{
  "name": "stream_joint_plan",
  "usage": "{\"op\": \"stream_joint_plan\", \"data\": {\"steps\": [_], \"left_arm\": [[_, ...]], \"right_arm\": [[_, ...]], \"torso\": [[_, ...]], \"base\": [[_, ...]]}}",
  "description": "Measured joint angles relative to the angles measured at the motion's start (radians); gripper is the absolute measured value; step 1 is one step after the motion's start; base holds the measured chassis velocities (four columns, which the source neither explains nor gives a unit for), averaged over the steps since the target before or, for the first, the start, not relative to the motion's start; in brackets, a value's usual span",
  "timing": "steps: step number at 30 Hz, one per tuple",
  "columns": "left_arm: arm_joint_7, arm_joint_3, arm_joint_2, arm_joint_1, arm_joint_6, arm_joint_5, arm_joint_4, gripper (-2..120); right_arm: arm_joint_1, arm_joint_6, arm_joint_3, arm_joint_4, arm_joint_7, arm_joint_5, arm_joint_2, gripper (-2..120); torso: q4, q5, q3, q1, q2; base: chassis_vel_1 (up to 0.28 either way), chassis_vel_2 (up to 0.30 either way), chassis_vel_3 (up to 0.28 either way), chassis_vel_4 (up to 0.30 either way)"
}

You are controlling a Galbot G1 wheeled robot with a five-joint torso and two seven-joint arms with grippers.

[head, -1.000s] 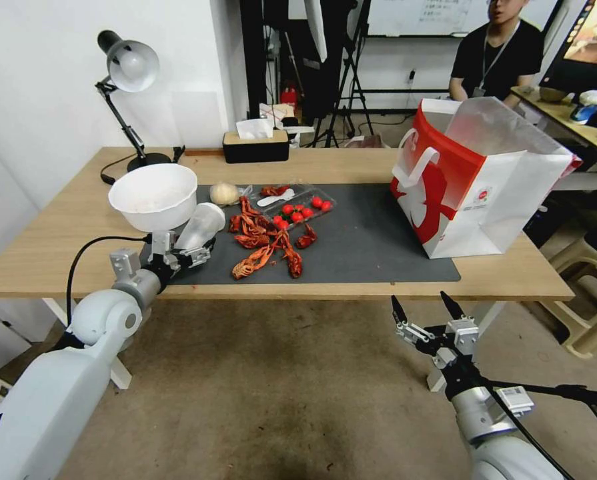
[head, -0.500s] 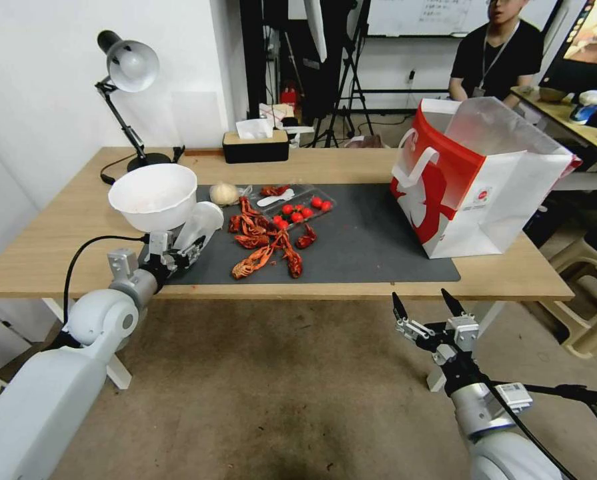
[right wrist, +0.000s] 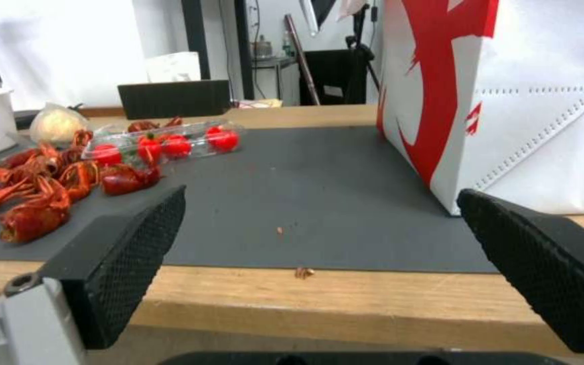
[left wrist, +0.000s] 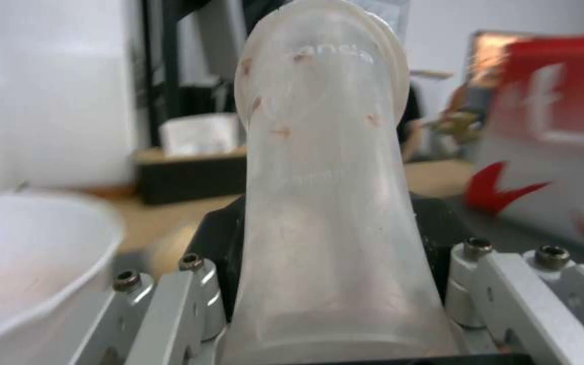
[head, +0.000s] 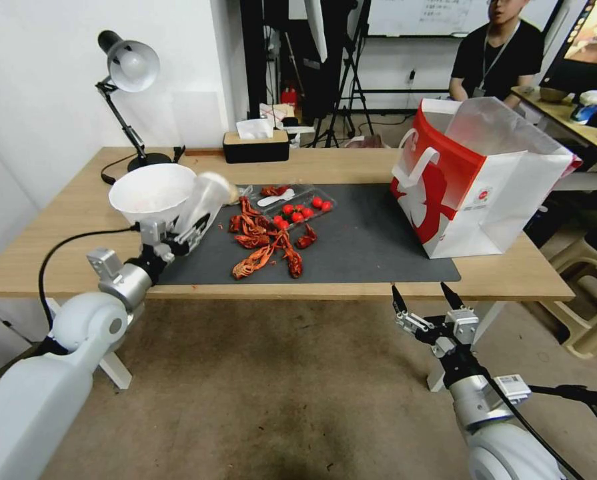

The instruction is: Pick up the trash from the table and place it into the takeout bag.

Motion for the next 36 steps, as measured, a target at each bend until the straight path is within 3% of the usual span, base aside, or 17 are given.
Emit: {"op": "stream_joint_plan", "data": {"steps": [2, 3, 6, 9, 12, 13, 16, 17, 20, 25, 28, 29, 32, 33, 36], "left_arm": [[0.075, 0.009, 0.012, -0.028, -0.041, -0.019, -0.005, 42], [0.075, 0.009, 0.012, -0.028, -0.041, -0.019, -0.005, 42], [0.251, 0.057, 0.029, -0.111, -0.115, -0.079, 0.025, 42], [0.292, 0.085, 0.032, -0.153, -0.122, -0.1, 0.043, 42], [0.35, 0.191, 0.042, -0.283, -0.116, -0.144, 0.107, 42], [0.35, 0.191, 0.042, -0.283, -0.116, -0.144, 0.107, 42], [0.361, 0.329, 0.031, -0.432, -0.113, -0.159, 0.172, 42], [0.361, 0.329, 0.031, -0.432, -0.113, -0.159, 0.172, 42], [0.359, 0.439, -0.005, -0.555, -0.103, -0.165, 0.217, 42], [0.355, 0.541, -0.059, -0.697, -0.088, -0.169, 0.269, 42], [0.356, 0.617, -0.146, -0.837, -0.074, -0.173, 0.334, 42], [0.356, 0.617, -0.146, -0.837, -0.074, -0.173, 0.334, 42], [0.365, 0.668, -0.255, -0.937, -0.064, -0.172, 0.417, 42], [0.365, 0.668, -0.255, -0.937, -0.064, -0.172, 0.417, 42], [0.372, 0.709, -0.338, -0.997, -0.064, -0.164, 0.489, 42]], "right_arm": [[-0.001, -0.001, 0.002, 0.001, 0.0, 0.001, 0.0, 100], [-0.001, -0.001, 0.002, 0.001, 0.0, 0.001, 0.0, 100], [-0.017, -0.001, 0.007, 0.011, 0.0, 0.0, -0.001, 100], [-0.019, -0.001, 0.011, 0.015, 0.001, 0.0, 0.0, 100], [-0.056, 0.001, 0.018, 0.028, 0.002, -0.011, -0.003, 100], [-0.056, 0.001, 0.018, 0.028, 0.002, -0.011, -0.003, 100], [-0.084, 0.006, 0.025, 0.038, 0.001, -0.017, 0.0, 100], [-0.084, 0.006, 0.025, 0.038, 0.001, -0.017, 0.0, 100], [-0.09, 0.006, 0.025, 0.043, 0.002, -0.029, 0.011, 100], [-0.092, 0.006, 0.021, 0.048, 0.003, -0.04, 0.016, 100], [-0.091, 0.006, 0.021, 0.048, 0.004, -0.046, 0.018, 100], [-0.091, 0.006, 0.021, 0.048, 0.004, -0.046, 0.018, 100], [-0.091, 0.006, 0.021, 0.05, 0.004, -0.049, 0.022, 100], [-0.091, 0.006, 0.021, 0.05, 0.004, -0.049, 0.022, 100], [-0.093, 0.007, 0.021, 0.052, 0.004, -0.053, 0.029, 100]], "torso": [[-0.0001, 0.0003, 0.0, 0.0, 0.0], [-0.0001, 0.0003, 0.0, 0.0, 0.0], [-0.0002, -0.0002, 0.0, 0.0, 0.0], [0.0, 0.0001, 0.0, 0.0, 0.0], [-0.0003, 0.0001, 0.0, 0.0, 0.0], [-0.0003, 0.0001, 0.0, 0.0, 0.0], [0.0, 0.0001, 0.0, 0.0, 0.0], [0.0, 0.0001, 0.0, 0.0, 0.0], [-0.0005, 0.0006, 0.0, 0.0, 0.0], [0.0, 0.0004, 0.0, 0.0, 0.0], [-0.0002, 0.0005, 0.0, 0.0, 0.0], [-0.0002, 0.0005, 0.0, 0.0, 0.0], [-0.0004, 0.0004, 0.0, 0.0, 0.0], [-0.0004, 0.0004, 0.0, 0.0, 0.0], [-0.0007, 0.0004, 0.0, 0.0, 0.0]], "base": [[0.0, 0.0, 0.0, 0.0], [0.0, 0.0, 0.0, 0.0], [0.0, 0.0, 0.0, 0.0], [0.0, 0.0, 0.0, 0.0], [0.0, 0.0, 0.0, 0.0], [0.0, 0.0, 0.0, 0.0], [0.0, 0.0, 0.0, 0.0], [0.0, 0.0, 0.0, 0.0], [0.0, 0.0, 0.0, 0.0], [0.0, 0.0, 0.0, 0.0], [0.0, 0.0, 0.0, 0.0], [0.0, 0.0, 0.0, 0.0], [0.0, 0.0, 0.0, 0.0], [0.0, 0.0, 0.0, 0.0], [0.0, 0.0, 0.0, 0.0]]}}
